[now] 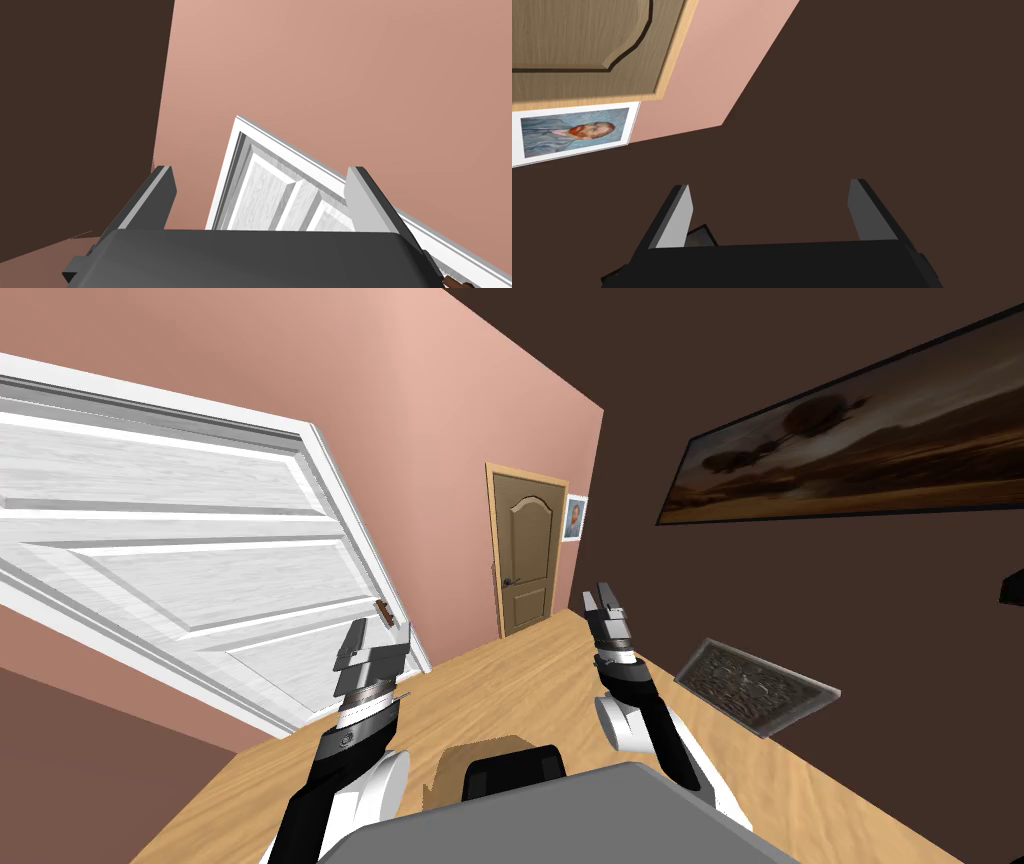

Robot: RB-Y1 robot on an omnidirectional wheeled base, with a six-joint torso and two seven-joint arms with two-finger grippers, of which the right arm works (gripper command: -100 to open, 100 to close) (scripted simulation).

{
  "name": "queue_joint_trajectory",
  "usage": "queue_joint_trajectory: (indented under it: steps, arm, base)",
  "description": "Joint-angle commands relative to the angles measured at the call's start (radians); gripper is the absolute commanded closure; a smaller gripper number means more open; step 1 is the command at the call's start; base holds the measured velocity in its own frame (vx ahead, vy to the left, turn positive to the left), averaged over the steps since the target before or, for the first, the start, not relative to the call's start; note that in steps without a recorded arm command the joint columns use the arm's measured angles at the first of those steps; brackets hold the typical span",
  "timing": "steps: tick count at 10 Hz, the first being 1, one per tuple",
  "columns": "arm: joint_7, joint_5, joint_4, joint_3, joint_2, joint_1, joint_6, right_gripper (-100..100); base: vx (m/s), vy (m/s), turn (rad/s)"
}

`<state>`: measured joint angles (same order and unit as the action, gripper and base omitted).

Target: Pull the door open

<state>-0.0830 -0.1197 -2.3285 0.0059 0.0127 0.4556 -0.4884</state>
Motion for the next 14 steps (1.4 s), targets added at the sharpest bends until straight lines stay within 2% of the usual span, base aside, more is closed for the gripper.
queue_joint_trajectory:
  steps: [1, 8, 14]
  arm:
    - [0.011, -0.003, 0.031, -0.002, -0.011, -0.009, -0.006, -100]
    - [0.07, -0.018, 0.189, -0.012, -0.062, -0.053, -0.039, -100]
    - [0.117, -0.03, 0.315, -0.02, -0.098, -0.089, -0.065, -100]
  base:
    - [0.093, -0.015, 0.034]
    - [0.152, 0.014, 0.042]
    - [0.099, 0.006, 0.035]
